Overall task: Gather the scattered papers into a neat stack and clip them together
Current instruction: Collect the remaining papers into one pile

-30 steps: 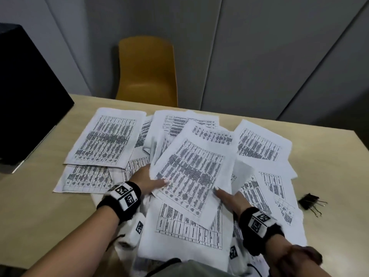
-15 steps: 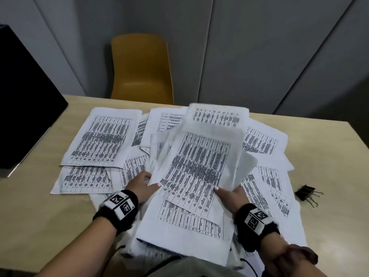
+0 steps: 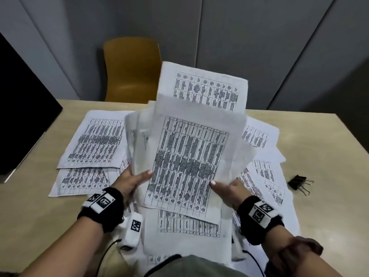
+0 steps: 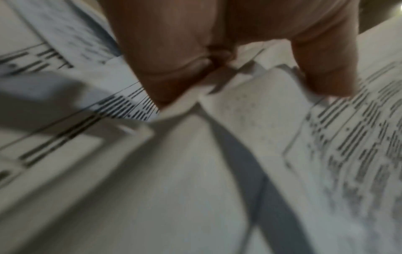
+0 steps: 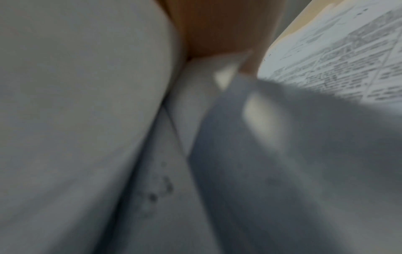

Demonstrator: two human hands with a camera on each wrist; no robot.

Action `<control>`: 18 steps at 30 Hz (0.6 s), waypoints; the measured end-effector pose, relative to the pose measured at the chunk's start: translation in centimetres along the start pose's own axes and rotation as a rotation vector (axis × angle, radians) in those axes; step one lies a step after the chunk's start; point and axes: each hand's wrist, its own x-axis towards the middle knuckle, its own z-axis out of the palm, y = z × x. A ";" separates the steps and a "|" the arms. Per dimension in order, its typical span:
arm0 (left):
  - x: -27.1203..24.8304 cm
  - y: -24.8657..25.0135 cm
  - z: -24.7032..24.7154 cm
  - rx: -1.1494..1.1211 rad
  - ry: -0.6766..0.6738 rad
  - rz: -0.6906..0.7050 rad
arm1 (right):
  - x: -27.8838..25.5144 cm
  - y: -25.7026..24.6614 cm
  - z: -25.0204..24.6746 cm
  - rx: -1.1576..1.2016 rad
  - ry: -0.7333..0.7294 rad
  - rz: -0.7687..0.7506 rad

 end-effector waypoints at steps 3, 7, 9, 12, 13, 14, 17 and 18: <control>-0.5 -0.7 -0.2 0.073 0.025 -0.017 | -0.3 -0.1 0.6 0.015 -0.047 0.031; -0.3 -1.8 0.2 0.225 0.031 -0.038 | -0.6 0.3 1.3 -0.011 -0.068 0.034; 0.2 -2.0 0.3 0.216 0.051 -0.022 | -0.5 0.6 1.4 -0.016 -0.057 0.068; 0.4 -2.3 0.0 0.259 0.051 0.008 | -0.1 0.8 1.3 -0.040 -0.066 0.027; 0.2 -2.4 -0.1 0.288 0.077 0.004 | 0.1 1.0 1.1 -0.019 -0.052 -0.013; 0.2 -2.6 -0.4 0.300 0.117 0.004 | 0.5 1.4 0.7 -0.023 -0.004 -0.048; 0.0 -3.6 -1.0 0.318 0.220 -0.039 | 1.5 3.2 -1.7 -0.116 0.330 -0.078; 0.0 -3.9 -1.1 0.321 0.243 -0.058 | 1.7 3.7 -2.7 -0.187 0.441 -0.051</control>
